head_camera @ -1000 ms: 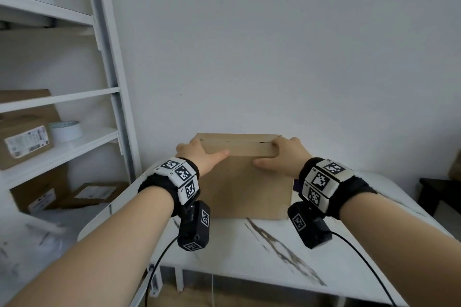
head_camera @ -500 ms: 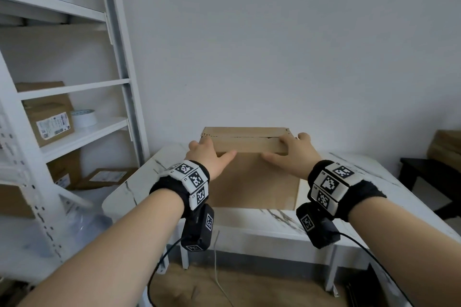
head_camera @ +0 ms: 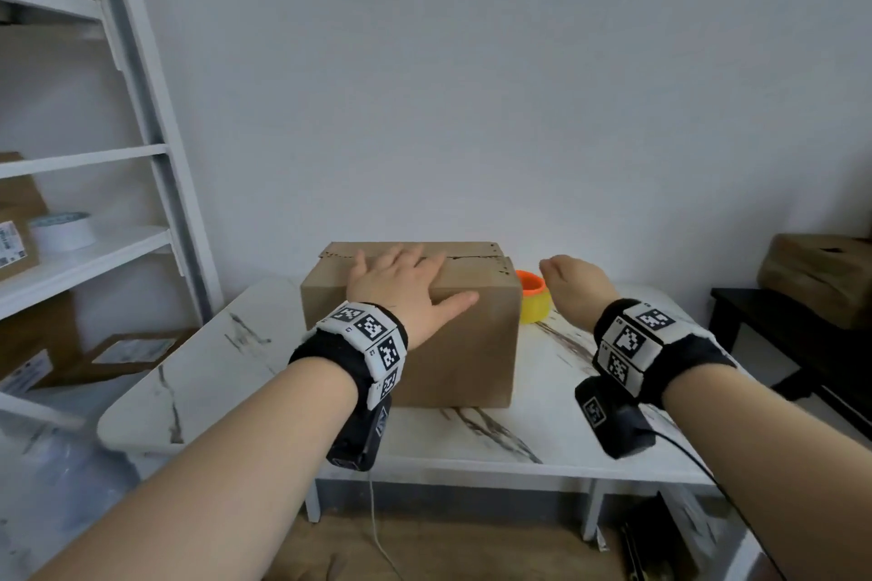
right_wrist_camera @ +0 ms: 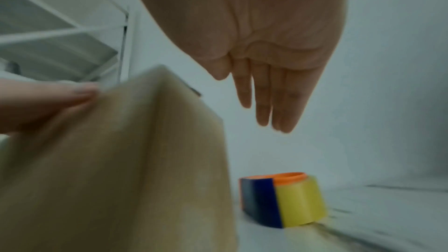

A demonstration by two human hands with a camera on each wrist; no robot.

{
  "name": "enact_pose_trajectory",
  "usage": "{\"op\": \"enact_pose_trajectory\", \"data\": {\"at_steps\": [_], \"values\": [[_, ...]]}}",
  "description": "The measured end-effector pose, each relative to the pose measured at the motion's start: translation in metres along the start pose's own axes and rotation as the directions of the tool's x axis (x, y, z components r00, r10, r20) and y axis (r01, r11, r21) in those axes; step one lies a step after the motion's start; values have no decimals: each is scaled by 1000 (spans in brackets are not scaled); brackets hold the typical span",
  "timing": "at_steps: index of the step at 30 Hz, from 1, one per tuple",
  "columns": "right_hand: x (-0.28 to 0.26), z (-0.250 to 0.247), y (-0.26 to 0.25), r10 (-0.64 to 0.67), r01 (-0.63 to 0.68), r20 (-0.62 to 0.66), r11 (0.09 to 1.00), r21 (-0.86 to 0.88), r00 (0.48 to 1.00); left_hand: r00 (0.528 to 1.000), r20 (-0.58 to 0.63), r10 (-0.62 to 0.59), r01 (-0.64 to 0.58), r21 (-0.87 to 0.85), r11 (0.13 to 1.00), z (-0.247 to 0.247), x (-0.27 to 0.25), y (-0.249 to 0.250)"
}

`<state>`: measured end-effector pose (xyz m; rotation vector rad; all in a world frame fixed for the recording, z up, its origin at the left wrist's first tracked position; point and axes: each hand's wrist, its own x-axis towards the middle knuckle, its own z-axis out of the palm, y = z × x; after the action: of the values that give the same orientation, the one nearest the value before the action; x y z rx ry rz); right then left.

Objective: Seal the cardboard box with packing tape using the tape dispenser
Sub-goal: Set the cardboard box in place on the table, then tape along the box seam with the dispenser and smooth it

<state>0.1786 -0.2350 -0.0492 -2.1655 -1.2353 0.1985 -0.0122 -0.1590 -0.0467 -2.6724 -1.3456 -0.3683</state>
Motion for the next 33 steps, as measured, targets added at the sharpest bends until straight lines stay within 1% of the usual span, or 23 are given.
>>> {"op": "enact_pose_trajectory", "data": {"at_steps": [3, 5, 7, 8, 9, 11, 14, 16, 19, 20, 22, 23, 25, 27, 29, 31, 33], "values": [[26, 2, 11, 41, -21, 108, 984, -179, 993, 1000, 8, 17, -17, 48, 999, 7, 5, 0], [44, 18, 10, 39, 23, 215, 961, -277, 976, 1000, -8, 16, -16, 54, 998, 9, 6, -2], [60, 37, 5, 47, 52, 319, 953, -297, 947, 1000, -22, 13, -11, 52, 999, 11, 7, -3], [71, 46, 5, 41, 60, 352, 961, -271, 935, 999, -30, 11, -9, 53, 999, 12, 8, -3], [80, 53, 6, 24, 77, 360, 961, -264, 933, 999, -37, 10, -8, 54, 999, 13, 8, -3], [83, 56, 2, -8, 108, 362, 960, -256, 932, 999, -43, 6, -4, 47, 999, 14, 9, -4], [78, 52, -2, -3, 111, 366, 955, -276, 931, 999, -46, 4, -2, 37, 999, 14, 9, -3], [76, 51, -4, 27, 75, 358, 961, -266, 933, 999, -45, 4, -2, 36, 999, 13, 9, -3], [74, 49, -7, 110, -41, 362, 980, -193, 925, 999, -41, 2, -1, 32, 999, 12, 8, -3], [74, 50, -8, 138, -59, 349, 972, -229, 927, 999, -38, 2, -1, 31, 1000, 12, 8, -2], [73, 51, -5, 146, -60, 252, 945, -321, 957, 999, -36, 0, 1, 26, 1000, 10, 8, -1], [71, 47, -4, 136, -67, 194, 943, -326, 971, 999, -35, -1, 2, 22, 1000, 10, 7, -1], [69, 40, 0, 100, -66, 126, 966, -250, 987, 999, -33, -4, 4, 17, 1000, 9, 7, -1], [65, 28, 6, 93, -89, 58, 994, -68, 994, 1000, -16, -6, 6, 10, 1000, 8, 6, -1], [57, 13, 8, 104, -101, -31, 991, 93, 994, 1000, 0, -9, 9, 9, 1000, 6, 4, 0], [46, -1, 5, 77, -49, -153, 982, 182, 985, 1000, 12, -10, 9, 7, 1000, 3, 3, 1], [32, -16, -3, 24, 32, -251, 975, 220, 968, 1000, 28, -8, 8, 5, 1000, 1, 2, 1]]}}
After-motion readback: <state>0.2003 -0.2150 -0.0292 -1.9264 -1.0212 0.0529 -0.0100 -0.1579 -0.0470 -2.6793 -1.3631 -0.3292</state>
